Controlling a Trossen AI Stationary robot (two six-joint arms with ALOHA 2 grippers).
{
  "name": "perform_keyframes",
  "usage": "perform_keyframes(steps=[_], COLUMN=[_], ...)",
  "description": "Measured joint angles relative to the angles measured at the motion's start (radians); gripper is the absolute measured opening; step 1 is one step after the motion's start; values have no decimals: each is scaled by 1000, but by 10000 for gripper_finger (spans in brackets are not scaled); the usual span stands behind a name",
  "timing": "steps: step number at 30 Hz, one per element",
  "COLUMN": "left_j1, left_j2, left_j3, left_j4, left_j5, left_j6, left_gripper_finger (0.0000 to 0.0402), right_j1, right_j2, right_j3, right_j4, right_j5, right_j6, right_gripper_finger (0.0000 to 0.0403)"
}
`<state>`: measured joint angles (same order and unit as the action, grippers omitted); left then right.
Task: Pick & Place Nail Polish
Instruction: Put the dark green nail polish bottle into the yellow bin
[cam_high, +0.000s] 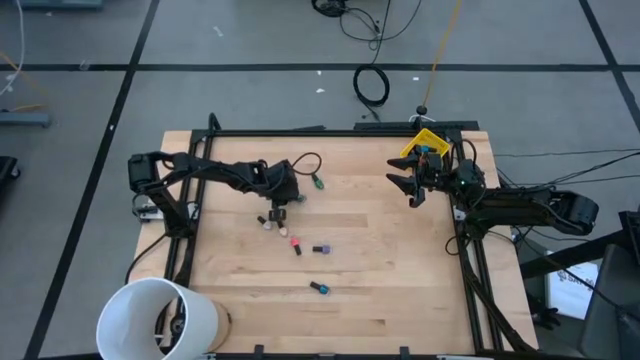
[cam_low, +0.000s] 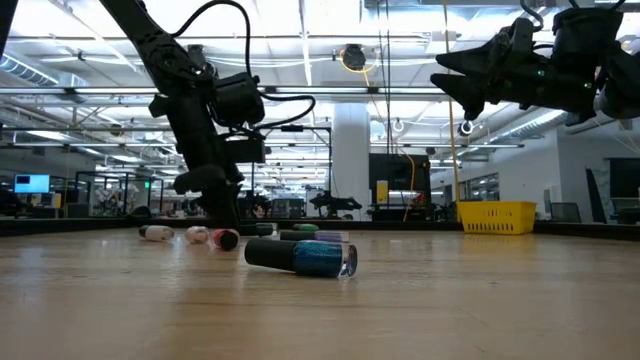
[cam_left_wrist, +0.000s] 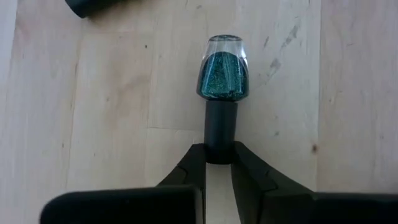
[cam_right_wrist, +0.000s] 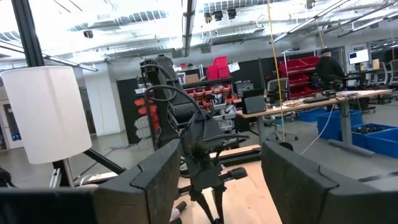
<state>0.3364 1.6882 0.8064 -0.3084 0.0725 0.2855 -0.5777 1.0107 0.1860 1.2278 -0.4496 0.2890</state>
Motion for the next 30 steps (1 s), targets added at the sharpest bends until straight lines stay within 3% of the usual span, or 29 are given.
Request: perform_keyframes(steps=[10, 18, 25, 30], left_j1=[-26, -10, -12, -18], left_j2=[-44, -120, -127, -127], left_j3=[9, 55, 59, 59], left_j4=[-8, 78, 321, 426], left_j5=[55, 286, 544, 656], left_j6=[-148, -461, -503, -555], left_gripper_finger=[30, 30, 30, 30], right_j1=[1, 87, 204, 288], right_j2=[0, 1, 26, 92], right_j3=[0, 27, 143, 188], right_j4=[-12, -152, -441, -477], right_j5=[-1, 63, 129, 135], right_j6=[-7, -179, -329, -404], right_gripper_finger=[210, 210, 210, 210])
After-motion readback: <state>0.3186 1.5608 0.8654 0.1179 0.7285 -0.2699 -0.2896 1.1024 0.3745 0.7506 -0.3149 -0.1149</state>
